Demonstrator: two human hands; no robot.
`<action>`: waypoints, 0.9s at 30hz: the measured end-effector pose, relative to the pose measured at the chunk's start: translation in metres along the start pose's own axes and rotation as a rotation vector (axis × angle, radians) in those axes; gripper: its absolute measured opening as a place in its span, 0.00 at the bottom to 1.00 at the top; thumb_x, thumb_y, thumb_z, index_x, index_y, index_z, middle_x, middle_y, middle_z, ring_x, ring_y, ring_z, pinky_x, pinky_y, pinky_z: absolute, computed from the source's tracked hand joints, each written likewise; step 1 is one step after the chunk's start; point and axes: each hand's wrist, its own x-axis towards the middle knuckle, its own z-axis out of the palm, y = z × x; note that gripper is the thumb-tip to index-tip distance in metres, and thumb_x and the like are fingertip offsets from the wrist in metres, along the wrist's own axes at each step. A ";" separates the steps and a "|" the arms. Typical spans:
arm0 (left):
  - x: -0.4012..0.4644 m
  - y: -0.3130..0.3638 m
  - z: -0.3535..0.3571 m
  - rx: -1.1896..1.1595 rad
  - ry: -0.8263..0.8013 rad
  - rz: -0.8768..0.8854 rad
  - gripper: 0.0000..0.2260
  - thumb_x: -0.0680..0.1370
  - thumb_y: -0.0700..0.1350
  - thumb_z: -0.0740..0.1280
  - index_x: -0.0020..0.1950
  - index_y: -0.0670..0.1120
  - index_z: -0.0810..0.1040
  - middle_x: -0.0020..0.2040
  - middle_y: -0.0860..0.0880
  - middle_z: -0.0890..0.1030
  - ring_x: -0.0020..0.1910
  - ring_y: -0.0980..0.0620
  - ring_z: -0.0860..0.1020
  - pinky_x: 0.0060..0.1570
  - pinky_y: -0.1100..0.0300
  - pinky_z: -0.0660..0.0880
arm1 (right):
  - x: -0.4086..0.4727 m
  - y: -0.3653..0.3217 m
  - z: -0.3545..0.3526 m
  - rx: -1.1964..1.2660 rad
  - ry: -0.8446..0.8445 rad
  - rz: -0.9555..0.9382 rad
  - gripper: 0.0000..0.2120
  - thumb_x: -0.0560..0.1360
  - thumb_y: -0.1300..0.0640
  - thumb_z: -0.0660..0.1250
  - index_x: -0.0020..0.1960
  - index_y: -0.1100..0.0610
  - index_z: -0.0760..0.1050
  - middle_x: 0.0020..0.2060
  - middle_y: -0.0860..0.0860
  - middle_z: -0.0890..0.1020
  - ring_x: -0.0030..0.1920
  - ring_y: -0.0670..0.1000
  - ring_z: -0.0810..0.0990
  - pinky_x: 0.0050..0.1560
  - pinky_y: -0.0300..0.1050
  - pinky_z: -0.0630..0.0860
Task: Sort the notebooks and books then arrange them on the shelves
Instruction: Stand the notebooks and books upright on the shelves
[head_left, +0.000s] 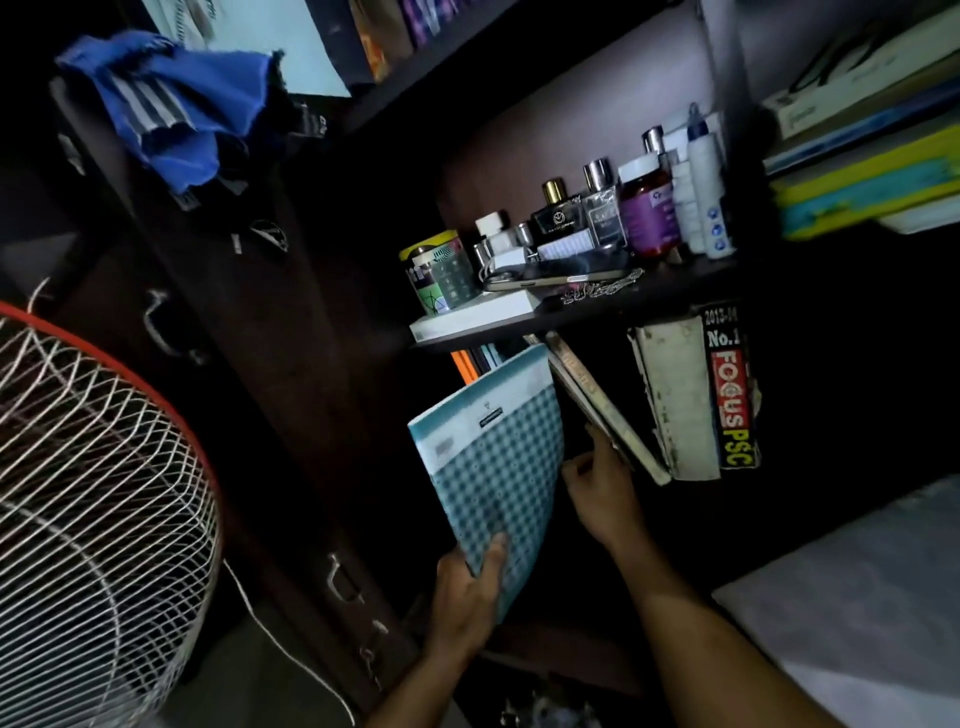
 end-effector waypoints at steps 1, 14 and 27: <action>0.003 0.003 0.002 -0.001 -0.037 -0.018 0.12 0.73 0.62 0.65 0.48 0.57 0.81 0.45 0.69 0.83 0.47 0.71 0.79 0.46 0.75 0.74 | 0.000 -0.001 0.000 -0.001 0.012 -0.009 0.29 0.80 0.61 0.66 0.78 0.57 0.61 0.54 0.53 0.78 0.57 0.55 0.78 0.54 0.42 0.69; 0.013 0.005 0.024 -0.165 0.007 -0.228 0.19 0.75 0.65 0.68 0.59 0.56 0.75 0.63 0.51 0.79 0.63 0.49 0.77 0.67 0.46 0.73 | 0.002 -0.001 0.002 -0.089 0.093 -0.087 0.26 0.83 0.55 0.60 0.79 0.58 0.60 0.76 0.56 0.64 0.73 0.57 0.68 0.70 0.48 0.65; 0.011 0.005 0.027 0.054 0.032 -0.157 0.32 0.79 0.64 0.61 0.53 0.32 0.79 0.50 0.34 0.81 0.49 0.38 0.81 0.43 0.53 0.73 | 0.000 0.004 0.004 -0.118 0.092 -0.115 0.35 0.80 0.53 0.66 0.81 0.54 0.53 0.78 0.53 0.58 0.75 0.59 0.64 0.73 0.58 0.66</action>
